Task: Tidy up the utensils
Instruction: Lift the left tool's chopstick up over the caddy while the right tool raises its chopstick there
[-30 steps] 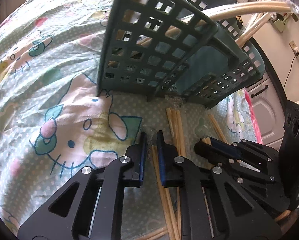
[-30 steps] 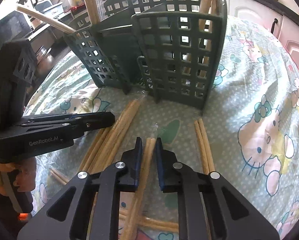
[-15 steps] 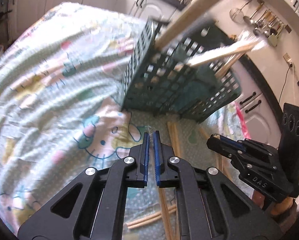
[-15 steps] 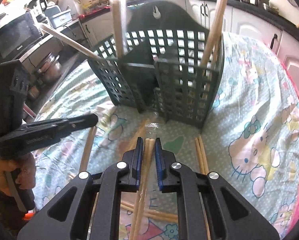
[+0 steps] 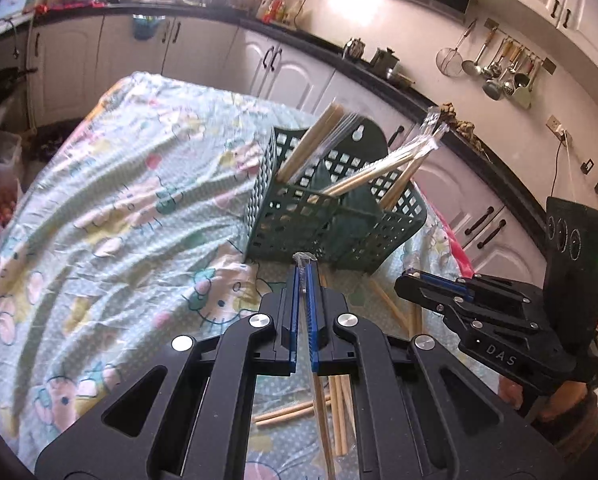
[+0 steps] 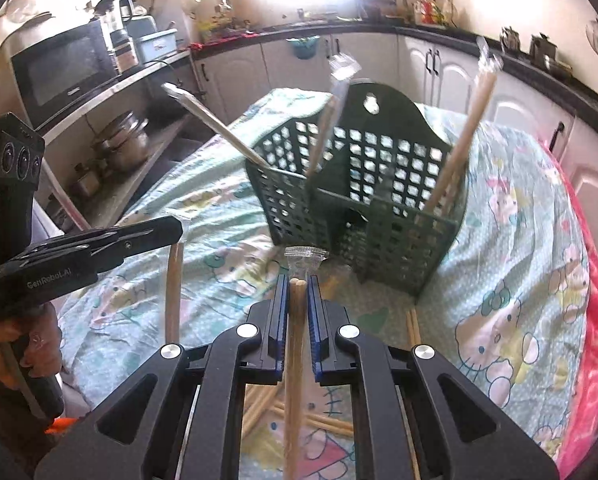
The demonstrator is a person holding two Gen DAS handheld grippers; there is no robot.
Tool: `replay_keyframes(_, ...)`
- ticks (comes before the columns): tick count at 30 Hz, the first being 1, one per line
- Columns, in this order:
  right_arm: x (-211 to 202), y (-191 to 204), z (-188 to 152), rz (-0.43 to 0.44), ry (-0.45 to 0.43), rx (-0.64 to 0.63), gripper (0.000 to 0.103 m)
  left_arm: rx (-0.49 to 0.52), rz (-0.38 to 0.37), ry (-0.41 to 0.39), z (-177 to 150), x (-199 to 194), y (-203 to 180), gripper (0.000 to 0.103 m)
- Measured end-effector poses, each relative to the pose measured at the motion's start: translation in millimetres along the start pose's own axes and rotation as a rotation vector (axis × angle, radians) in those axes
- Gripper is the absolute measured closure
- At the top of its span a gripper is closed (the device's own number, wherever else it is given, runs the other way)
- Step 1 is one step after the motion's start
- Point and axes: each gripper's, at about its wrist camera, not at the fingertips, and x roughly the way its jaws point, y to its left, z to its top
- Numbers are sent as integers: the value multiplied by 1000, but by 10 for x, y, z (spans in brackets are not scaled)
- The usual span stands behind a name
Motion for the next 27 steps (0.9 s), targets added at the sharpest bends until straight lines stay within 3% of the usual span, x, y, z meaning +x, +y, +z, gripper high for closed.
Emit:
replay_keyframes(14, -442, 369, 189, 39, -112, -86, 95, 19, -8, -112, 97, -466, -207, 102)
replay_keyframes(27, -815, 366, 297, 26, -232, -88, 95, 76, -47, -187, 332, -687, -561, 102)
